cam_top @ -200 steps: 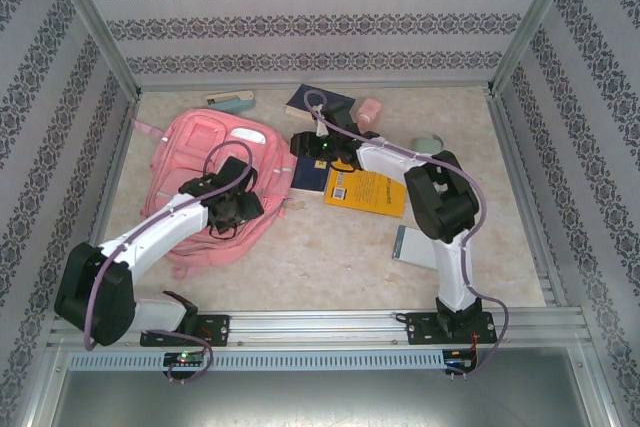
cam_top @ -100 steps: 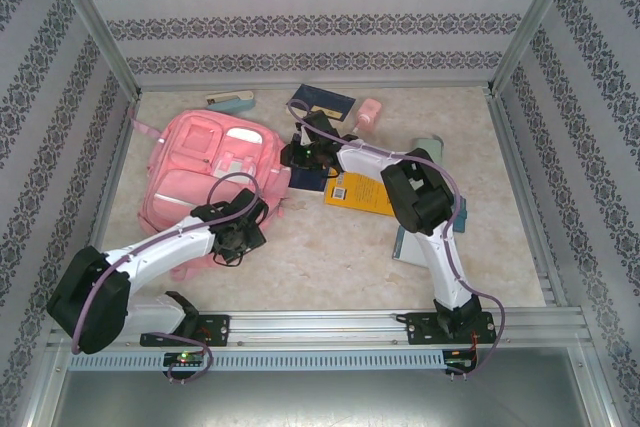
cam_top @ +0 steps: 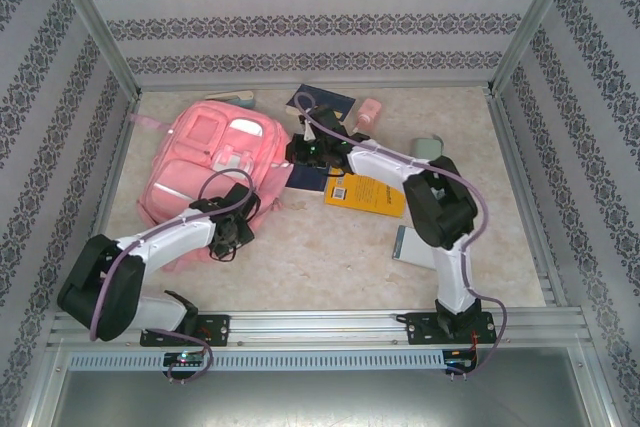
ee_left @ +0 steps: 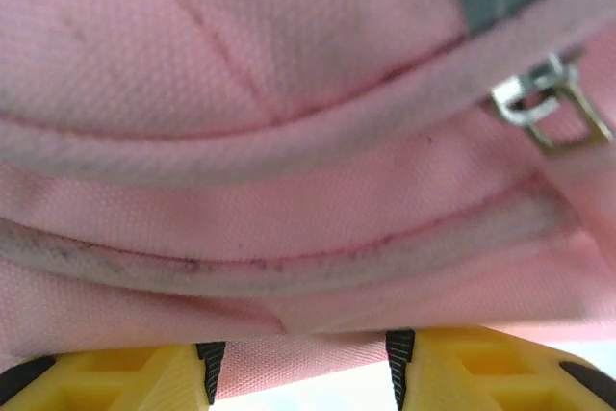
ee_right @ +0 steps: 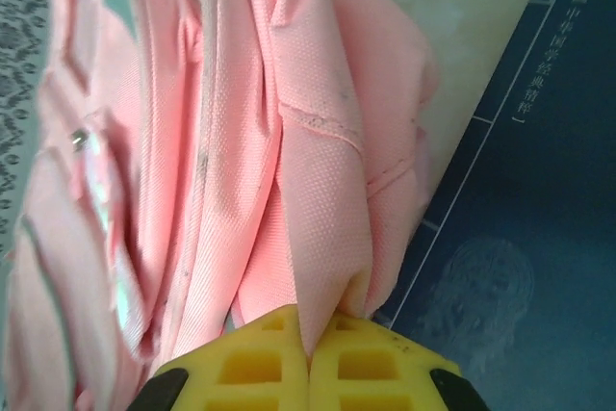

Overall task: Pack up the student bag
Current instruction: Rotate the student bag at the top-center of the table.

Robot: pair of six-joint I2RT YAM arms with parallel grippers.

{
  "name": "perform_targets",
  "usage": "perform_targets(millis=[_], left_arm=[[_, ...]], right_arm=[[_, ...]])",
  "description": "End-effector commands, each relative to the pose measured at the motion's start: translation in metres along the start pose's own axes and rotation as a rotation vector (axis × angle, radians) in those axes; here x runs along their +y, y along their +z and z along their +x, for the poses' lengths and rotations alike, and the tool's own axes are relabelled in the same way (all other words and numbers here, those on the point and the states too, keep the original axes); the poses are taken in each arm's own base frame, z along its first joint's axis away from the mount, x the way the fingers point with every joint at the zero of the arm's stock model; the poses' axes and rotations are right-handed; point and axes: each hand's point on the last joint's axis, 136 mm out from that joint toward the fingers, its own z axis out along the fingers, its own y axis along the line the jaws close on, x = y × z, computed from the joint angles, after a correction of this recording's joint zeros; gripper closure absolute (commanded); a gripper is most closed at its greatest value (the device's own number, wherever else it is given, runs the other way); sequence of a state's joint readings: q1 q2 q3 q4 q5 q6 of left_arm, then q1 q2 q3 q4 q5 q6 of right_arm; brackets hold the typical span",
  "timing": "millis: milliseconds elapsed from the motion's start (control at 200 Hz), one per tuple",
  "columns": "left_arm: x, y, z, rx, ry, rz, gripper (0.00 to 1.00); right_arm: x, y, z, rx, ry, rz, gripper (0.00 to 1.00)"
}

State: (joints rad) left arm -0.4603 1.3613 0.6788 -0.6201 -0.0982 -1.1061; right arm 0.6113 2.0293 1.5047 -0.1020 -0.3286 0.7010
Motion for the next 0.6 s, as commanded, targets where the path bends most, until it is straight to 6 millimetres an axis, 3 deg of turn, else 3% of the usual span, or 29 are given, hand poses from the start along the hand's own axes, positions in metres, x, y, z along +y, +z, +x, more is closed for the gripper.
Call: perform_targets(millis=[0,190,335,490,594], left_arm=[[0.022,0.005,-0.022,-0.038,0.064,-0.117,0.49],[0.013,0.004,-0.063,-0.083,0.089,-0.128,0.49],[0.003,0.001,-0.089,-0.122,0.1,-0.115,0.48],[-0.004,-0.004,-0.09,-0.112,0.115,-0.088,0.47],[-0.008,-0.011,-0.08,-0.109,0.134,-0.024,0.4]], right_arm=[[0.031,-0.051,-0.027,-0.128,-0.054,-0.052,1.0],[0.02,-0.08,-0.006,-0.146,-0.019,-0.018,1.0],[0.005,-0.085,0.021,-0.149,0.007,0.04,1.0],[-0.015,-0.072,0.042,-0.102,0.052,0.084,1.0],[-0.021,-0.061,0.048,-0.078,0.076,0.092,1.0]])
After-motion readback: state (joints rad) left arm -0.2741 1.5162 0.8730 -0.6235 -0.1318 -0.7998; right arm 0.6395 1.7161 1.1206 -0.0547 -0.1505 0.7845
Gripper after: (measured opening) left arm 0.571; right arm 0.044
